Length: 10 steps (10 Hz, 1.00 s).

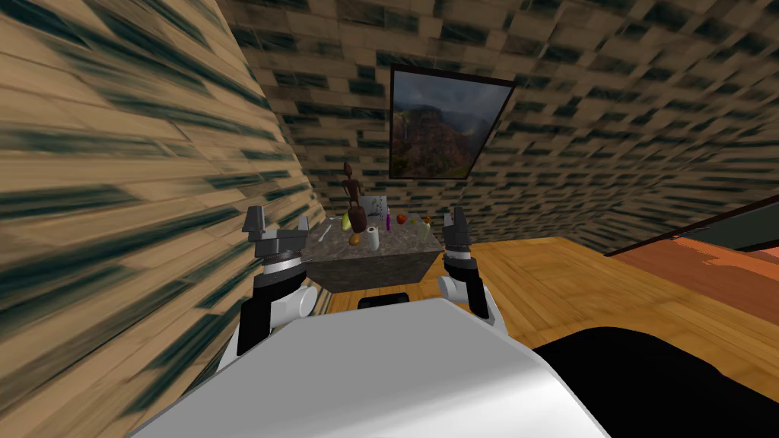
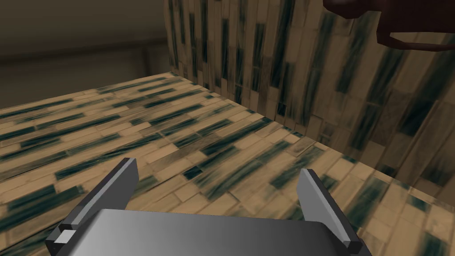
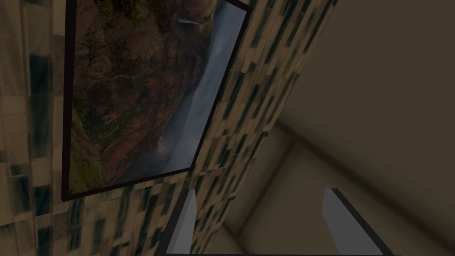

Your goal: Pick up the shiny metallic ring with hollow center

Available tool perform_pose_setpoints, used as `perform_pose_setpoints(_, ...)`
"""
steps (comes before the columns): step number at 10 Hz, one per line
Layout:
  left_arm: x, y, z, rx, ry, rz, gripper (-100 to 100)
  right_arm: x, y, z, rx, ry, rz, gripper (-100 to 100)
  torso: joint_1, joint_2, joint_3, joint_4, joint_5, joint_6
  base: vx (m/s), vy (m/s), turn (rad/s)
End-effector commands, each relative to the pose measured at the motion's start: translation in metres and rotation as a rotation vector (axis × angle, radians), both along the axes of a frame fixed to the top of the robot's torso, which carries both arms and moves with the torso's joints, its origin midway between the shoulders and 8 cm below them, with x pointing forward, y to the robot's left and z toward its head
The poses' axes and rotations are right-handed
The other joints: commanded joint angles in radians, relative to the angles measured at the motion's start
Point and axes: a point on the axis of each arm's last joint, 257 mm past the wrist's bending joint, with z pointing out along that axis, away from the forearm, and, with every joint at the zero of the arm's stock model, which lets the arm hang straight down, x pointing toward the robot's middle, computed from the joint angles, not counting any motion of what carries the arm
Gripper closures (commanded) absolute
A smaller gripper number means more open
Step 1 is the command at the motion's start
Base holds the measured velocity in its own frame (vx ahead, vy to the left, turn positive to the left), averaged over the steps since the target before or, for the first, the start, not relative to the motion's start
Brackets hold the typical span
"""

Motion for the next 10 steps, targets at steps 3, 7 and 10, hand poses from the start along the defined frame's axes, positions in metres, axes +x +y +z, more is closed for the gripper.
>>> perform_pose_setpoints(3,0.0,0.0,0.0,0.0,0.0,0.0,0,0.019,0.024,0.0,-0.066,-0.006,0.067,-100,-0.001,0.0,0.0,0.0,0.0,0.0,-0.006,-0.004,-0.056)
perform_pose_setpoints(7,0.0,0.0,0.0,0.0,0.0,0.0,0,0.048,0.062,-0.004,-0.168,-0.011,0.15,-100,0.0,-0.001,0.0,0.0,0.0,0.0,0.003,-0.006,-0.045)
perform_pose_setpoints(10,0.0,0.0,0.0,0.0,0.0,0.0,0,0.069,0.092,-0.013,-0.264,-0.004,0.205,-100,0.0,-0.001,-0.001,0.0,0.0,0.0,0.012,0.001,-0.046)
